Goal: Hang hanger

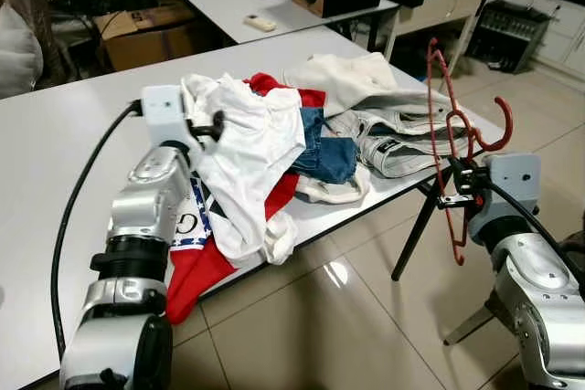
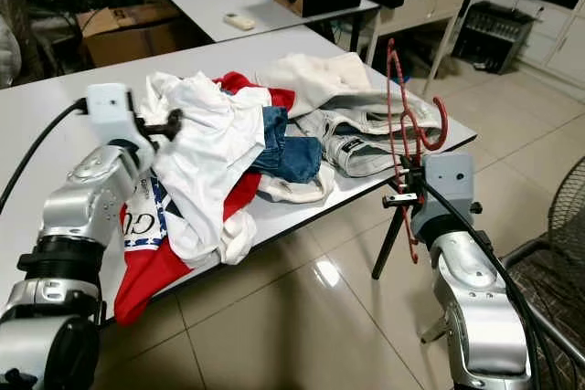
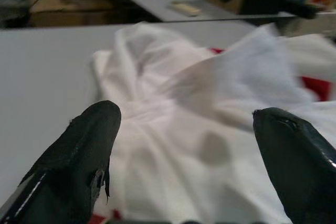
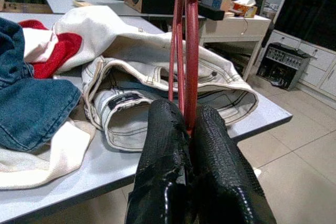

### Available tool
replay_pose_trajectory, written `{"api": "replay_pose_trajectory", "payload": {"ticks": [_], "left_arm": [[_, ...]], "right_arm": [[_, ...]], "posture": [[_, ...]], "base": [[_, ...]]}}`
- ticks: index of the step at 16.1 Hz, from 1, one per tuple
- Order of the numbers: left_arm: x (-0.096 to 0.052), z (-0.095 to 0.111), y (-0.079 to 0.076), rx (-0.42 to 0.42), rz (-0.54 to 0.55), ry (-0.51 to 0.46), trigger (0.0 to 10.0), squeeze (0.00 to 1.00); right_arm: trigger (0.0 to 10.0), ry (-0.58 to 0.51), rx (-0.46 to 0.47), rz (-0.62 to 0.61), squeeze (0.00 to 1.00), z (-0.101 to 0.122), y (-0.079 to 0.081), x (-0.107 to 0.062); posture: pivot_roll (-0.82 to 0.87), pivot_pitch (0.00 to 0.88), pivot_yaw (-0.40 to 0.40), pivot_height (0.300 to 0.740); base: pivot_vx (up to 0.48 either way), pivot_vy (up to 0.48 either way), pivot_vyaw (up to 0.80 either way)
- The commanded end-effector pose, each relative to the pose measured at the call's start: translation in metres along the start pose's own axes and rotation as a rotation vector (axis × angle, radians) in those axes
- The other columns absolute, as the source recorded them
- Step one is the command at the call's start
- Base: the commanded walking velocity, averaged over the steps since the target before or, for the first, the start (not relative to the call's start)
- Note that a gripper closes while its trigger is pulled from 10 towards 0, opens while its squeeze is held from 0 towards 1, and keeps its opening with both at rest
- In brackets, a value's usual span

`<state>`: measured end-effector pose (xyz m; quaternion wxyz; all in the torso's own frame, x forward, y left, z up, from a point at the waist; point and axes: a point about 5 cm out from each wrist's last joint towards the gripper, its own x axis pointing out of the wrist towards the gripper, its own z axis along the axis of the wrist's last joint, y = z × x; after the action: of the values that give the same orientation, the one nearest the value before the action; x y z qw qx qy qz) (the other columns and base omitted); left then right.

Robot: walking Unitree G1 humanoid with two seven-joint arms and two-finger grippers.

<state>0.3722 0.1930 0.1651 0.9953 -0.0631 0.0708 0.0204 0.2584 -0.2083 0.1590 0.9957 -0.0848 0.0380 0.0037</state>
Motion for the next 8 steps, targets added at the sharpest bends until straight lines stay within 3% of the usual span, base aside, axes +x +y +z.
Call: {"api": "replay_pose_trajectory", "payload": {"ticks": [1,2,5,6,7,8], "left_arm": [[0.002,-0.001,0.014,-0.046,0.081,0.008,10.0,0.0],[0.004,-0.004,0.022,-0.171,0.124,0.015,10.0,0.0],[0.007,-0.01,0.027,-0.251,0.122,0.046,10.0,0.0],[0.008,-0.012,0.026,-0.29,0.098,0.049,4.0,0.0],[0.008,-0.012,0.026,-0.29,0.098,0.049,4.0,0.0],[0.011,-0.014,0.02,-0.412,0.047,0.064,0.0,0.0]], "right_arm": [[10.0,-0.021,-0.002,0.009,0.0,0.004,-0.002,-0.001],[10.0,-0.023,-0.005,0.012,0.0,0.004,-0.002,-0.001],[10.0,-0.03,-0.003,0.02,0.0,0.005,0.002,0.0],[10.0,-0.032,-0.004,0.026,0.0,0.006,0.003,0.001],[10.0,-0.032,-0.004,0.026,0.0,0.006,0.003,0.001],[10.0,-0.032,-0.006,0.031,0.0,0.005,0.004,0.002]], "posture": [[-0.18,0.0,0.045,0.74],[-0.18,0.0,0.044,0.74],[-0.18,0.0,0.04,0.74],[-0.18,0.0,0.038,0.74],[-0.18,0.0,0.038,0.74],[-0.17,0.0,0.035,0.74]], "base": [[0.0,0.0,0.0],[0.0,0.0,0.0],[0.0,0.0,0.0],[0.0,0.0,0.0],[0.0,0.0,0.0],[0.0,0.0,0.0]]}}
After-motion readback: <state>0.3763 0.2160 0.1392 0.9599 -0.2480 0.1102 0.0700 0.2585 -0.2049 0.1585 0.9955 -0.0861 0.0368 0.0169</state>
